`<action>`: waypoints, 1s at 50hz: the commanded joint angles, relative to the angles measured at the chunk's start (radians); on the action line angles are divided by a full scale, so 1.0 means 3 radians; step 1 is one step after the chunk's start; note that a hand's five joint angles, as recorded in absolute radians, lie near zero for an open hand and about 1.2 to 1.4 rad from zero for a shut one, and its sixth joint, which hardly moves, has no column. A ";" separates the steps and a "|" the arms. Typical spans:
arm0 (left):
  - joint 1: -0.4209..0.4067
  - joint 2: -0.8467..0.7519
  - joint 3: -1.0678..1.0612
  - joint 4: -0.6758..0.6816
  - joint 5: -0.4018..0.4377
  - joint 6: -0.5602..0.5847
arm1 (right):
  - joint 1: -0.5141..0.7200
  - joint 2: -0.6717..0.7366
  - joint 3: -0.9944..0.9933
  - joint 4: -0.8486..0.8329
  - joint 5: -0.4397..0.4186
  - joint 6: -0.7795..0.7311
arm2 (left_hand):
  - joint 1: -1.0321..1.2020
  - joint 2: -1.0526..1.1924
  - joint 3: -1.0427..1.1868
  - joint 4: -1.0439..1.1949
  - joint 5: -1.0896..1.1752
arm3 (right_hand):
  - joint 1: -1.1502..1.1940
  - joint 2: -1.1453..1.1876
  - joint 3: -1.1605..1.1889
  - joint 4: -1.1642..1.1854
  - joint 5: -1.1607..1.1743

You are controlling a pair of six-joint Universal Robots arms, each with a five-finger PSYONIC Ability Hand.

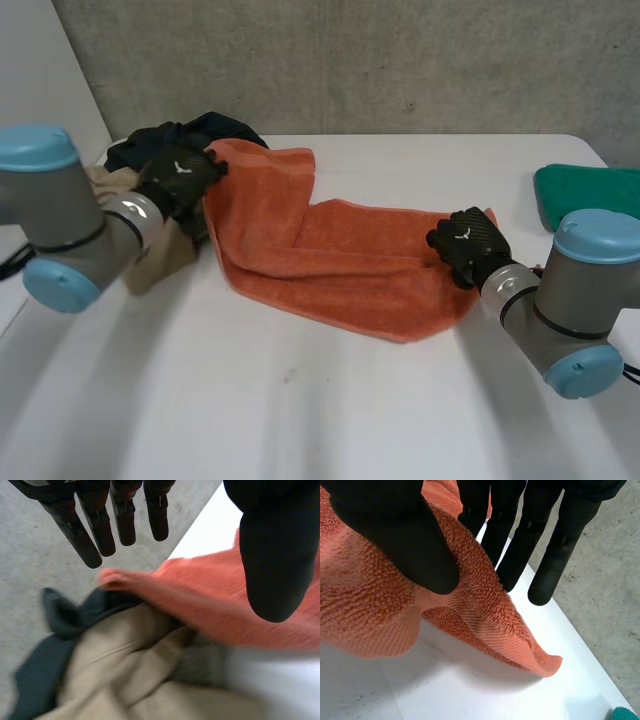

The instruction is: Fold the laundry.

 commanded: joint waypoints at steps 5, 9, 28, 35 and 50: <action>0.0280 -0.0503 0.0615 0.0034 0.0472 0.0759 | 0.0013 0.0002 0.0009 0.0062 0.0002 -0.0005 | 0.0128 0.0133 0.0133 0.0126 0.0122 | 0.0887 0.0722 0.0687 0.0667 0.0822; 0.0265 -0.0611 0.0692 0.0095 0.0605 0.0765 | 0.0013 -0.0003 0.0019 0.0134 -0.0003 -0.0015 | 0.0177 0.0181 0.0182 0.0175 0.0171 | 0.0887 0.0722 0.0687 0.0667 0.0822; 0.0178 -0.1056 0.0783 0.0924 0.0790 0.0760 | 0.0018 0.0002 0.0014 0.0272 -0.0003 0.0000 | 0.1056 0.1060 0.1061 0.1054 0.1050 | 0.0887 0.0722 0.0687 0.0667 0.0822; 0.0163 -0.1016 0.0820 0.0888 0.0468 0.1081 | -0.0007 -0.0043 -0.0042 0.0430 0.0022 0.0056 | 0.3552 0.3557 0.3557 0.3551 0.3546 | 0.0887 0.0722 0.0687 0.0667 0.0822; -0.0032 0.1024 -0.1240 0.1143 0.0115 0.0034 | -0.0508 -0.0474 -0.1228 0.2296 -0.0065 0.0854 | 0.3552 0.3557 0.3557 0.3551 0.3546 | 0.0887 0.0722 0.0687 0.0667 0.0822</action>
